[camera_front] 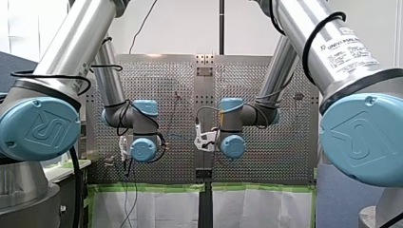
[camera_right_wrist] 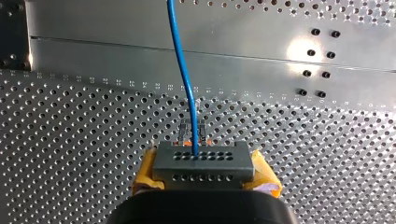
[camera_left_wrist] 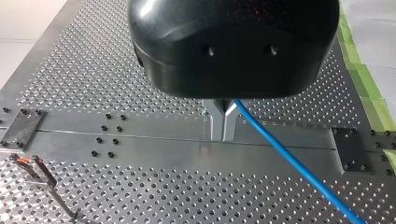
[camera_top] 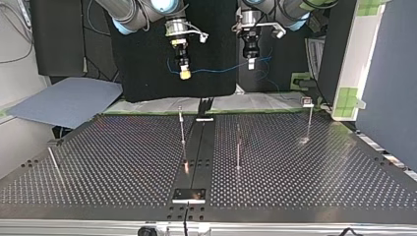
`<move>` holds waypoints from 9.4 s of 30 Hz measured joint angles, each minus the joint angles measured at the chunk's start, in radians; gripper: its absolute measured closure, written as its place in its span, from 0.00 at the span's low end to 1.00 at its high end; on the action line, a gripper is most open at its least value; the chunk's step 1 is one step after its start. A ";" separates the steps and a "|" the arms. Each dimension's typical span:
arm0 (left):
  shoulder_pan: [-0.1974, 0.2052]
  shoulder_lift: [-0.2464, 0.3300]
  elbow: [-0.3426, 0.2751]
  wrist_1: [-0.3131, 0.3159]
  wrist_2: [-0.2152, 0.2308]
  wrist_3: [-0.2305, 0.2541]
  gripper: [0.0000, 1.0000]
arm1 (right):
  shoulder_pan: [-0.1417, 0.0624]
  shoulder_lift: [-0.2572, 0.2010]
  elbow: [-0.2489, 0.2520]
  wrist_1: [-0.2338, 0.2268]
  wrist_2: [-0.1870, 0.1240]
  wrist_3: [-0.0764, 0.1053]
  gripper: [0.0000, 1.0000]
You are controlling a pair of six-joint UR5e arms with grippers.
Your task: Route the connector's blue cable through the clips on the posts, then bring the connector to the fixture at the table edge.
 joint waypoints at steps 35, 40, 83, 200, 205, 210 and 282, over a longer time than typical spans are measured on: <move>0.000 0.000 0.000 0.000 0.000 0.000 1.00 | 0.000 0.000 0.000 0.000 0.000 0.000 1.00; 0.000 0.000 0.000 0.000 0.000 0.000 1.00 | 0.000 0.000 0.000 0.000 0.000 0.000 1.00; -0.010 0.001 -0.027 -0.030 0.013 0.000 1.00 | -0.001 0.007 0.006 0.004 0.000 0.002 1.00; 0.223 0.255 0.306 -0.422 0.224 0.009 1.00 | -0.109 -0.161 -0.353 0.521 -0.123 0.183 1.00; 0.233 0.226 0.336 -0.418 0.241 0.003 1.00 | -0.119 -0.156 -0.372 0.520 -0.126 0.183 1.00; 0.242 0.222 0.363 -0.418 0.256 -0.009 1.00 | -0.126 -0.155 -0.388 0.523 -0.128 0.180 1.00; 0.345 0.080 0.579 -0.471 0.387 -0.076 1.00 | -0.216 -0.066 -0.503 0.541 -0.191 0.145 1.00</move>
